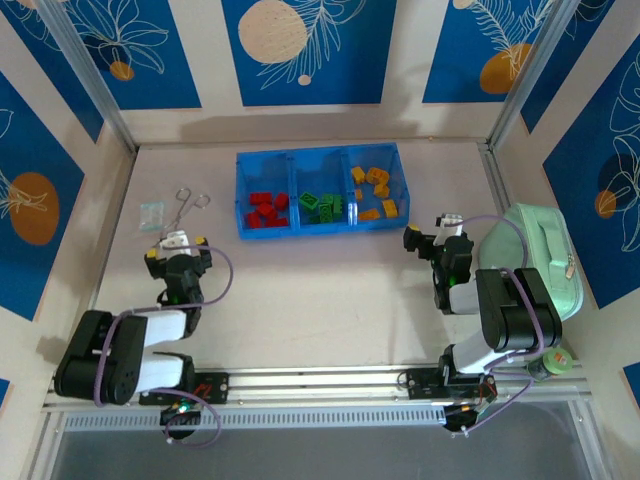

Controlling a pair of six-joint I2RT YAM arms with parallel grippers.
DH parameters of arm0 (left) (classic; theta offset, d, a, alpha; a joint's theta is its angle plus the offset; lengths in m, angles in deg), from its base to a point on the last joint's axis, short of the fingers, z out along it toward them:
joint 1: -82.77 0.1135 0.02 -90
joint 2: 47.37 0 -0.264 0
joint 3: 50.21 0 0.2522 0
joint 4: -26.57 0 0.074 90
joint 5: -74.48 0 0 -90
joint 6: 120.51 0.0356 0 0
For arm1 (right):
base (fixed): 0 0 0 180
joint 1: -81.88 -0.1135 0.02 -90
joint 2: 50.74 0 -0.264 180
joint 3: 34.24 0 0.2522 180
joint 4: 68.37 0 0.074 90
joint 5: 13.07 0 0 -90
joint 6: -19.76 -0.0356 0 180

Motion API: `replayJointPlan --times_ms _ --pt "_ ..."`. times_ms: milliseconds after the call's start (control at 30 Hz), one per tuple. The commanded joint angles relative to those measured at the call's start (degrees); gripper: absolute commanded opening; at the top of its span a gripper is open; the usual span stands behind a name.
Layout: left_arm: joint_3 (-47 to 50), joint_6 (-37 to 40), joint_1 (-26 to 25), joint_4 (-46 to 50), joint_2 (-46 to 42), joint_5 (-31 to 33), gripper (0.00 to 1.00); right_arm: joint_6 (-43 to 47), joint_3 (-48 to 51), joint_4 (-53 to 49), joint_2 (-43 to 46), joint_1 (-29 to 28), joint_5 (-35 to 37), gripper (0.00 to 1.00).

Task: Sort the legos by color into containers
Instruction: Reset both arms

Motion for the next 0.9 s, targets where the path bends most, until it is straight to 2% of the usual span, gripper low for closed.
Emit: replayJointPlan --times_ms 0,33,100,133,300,367,567,733,867 --pt "-0.2 -1.8 2.3 -16.3 8.9 -2.6 1.00 0.9 -1.4 -0.1 0.4 -0.4 -0.8 0.99" --pt "0.0 -0.6 2.2 -19.9 10.3 -3.2 1.00 0.9 -1.6 -0.4 0.5 -0.4 -0.8 0.99" --pt "-0.5 -3.0 2.4 -10.7 5.9 -3.8 1.00 1.2 -1.8 -0.7 0.4 -0.5 -0.8 0.99" --pt "-0.9 -2.9 2.4 -9.4 5.2 -4.2 1.00 1.3 -1.9 -0.9 0.4 -0.7 -0.8 0.99" --pt "0.7 1.5 1.5 -18.1 9.0 -9.5 1.00 3.3 -2.9 -2.4 0.2 -2.3 -0.1 0.99" --pt "2.2 2.6 1.1 -24.5 11.4 -10.3 1.00 4.5 -3.6 -3.3 0.0 -3.2 0.1 0.99" --pt "2.4 4.1 0.3 -25.1 12.1 -12.6 1.00 6.3 -4.0 -3.6 -0.3 -4.6 -0.3 0.99" --pt "0.3 7.5 0.3 -25.3 16.8 -22.0 1.00 6.3 -4.1 -3.9 -0.3 -4.5 -0.4 0.99" --pt "-0.8 7.9 0.3 -24.2 17.0 -22.8 1.00 6.1 -4.5 -4.6 -0.3 -4.3 -0.6 0.99"
